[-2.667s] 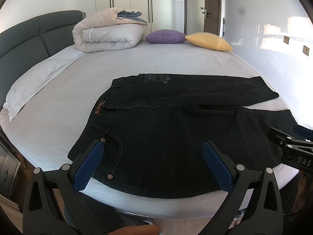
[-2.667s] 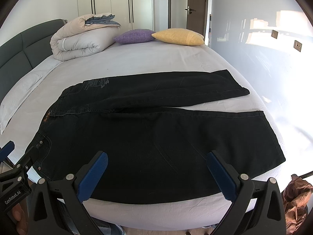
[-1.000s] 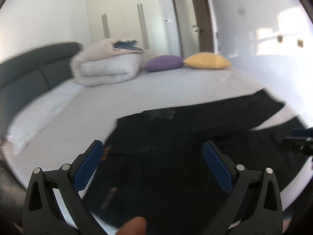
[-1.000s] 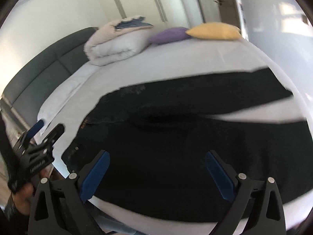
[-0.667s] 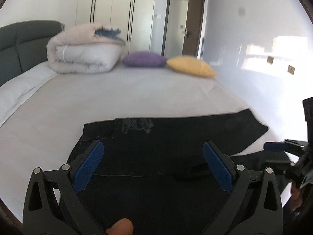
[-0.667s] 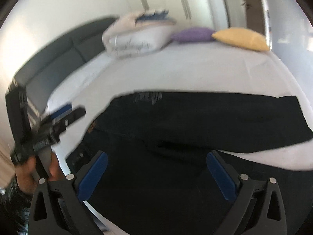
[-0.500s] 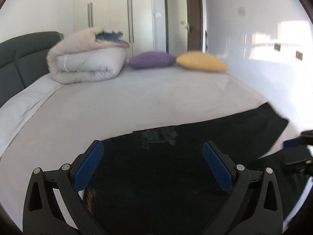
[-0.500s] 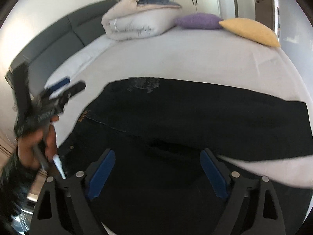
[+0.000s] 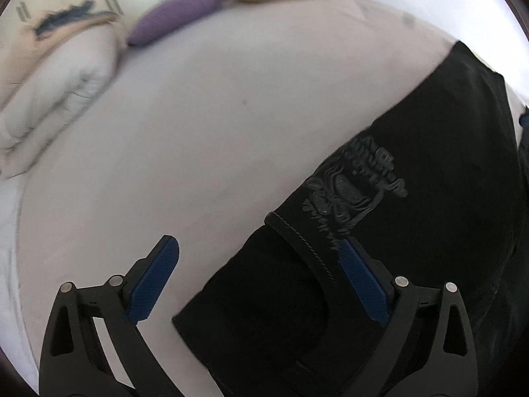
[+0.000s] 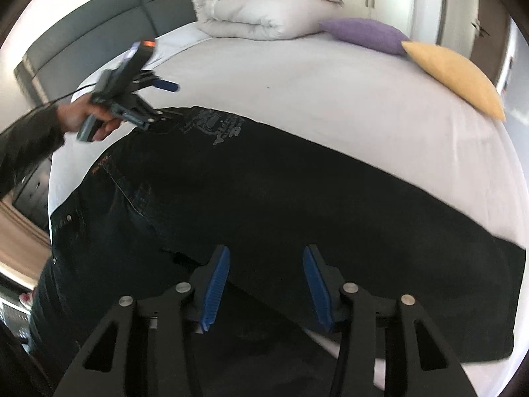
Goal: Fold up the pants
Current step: 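Move both tools to the jeans waistband and close the left tool on it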
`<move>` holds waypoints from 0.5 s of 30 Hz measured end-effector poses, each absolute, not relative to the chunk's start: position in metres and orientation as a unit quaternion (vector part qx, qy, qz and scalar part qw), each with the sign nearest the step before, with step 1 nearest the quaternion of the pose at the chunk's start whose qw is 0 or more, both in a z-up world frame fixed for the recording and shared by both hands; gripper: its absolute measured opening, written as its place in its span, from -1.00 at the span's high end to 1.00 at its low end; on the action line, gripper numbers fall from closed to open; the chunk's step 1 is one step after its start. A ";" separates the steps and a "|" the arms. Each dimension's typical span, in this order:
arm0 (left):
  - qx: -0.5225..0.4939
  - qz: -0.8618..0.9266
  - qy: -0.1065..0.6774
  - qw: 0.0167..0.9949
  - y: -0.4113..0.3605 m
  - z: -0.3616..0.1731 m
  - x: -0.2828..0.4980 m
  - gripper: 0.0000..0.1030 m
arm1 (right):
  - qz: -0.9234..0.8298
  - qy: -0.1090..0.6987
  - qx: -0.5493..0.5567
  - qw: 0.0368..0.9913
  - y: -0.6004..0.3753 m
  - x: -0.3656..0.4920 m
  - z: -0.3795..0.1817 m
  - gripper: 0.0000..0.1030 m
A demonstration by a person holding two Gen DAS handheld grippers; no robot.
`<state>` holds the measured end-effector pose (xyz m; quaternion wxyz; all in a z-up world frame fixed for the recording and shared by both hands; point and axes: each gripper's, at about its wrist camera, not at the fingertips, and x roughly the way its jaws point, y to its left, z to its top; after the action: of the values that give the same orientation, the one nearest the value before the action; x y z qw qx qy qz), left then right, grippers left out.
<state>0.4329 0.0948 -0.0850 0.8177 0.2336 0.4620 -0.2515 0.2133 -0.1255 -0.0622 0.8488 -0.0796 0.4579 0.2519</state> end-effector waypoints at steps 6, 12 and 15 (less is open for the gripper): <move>0.191 -0.309 0.507 0.782 0.104 -0.106 0.471 -0.64 | 0.271 0.448 -0.099 0.846 -0.114 0.226 -0.071 0.02; 0.153 -0.338 0.532 0.761 0.120 -0.119 0.499 -0.32 | 0.283 0.447 -0.116 0.840 -0.098 0.239 -0.072 0.02; 0.140 -0.341 0.527 0.765 0.129 -0.118 0.506 0.25 | 0.287 0.443 -0.124 0.840 -0.092 0.245 -0.071 0.04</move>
<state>0.5056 0.1294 -0.1179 0.7654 0.1404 0.5272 -0.3414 0.2453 -0.0916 -0.0707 0.8401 -0.1236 0.4434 0.2871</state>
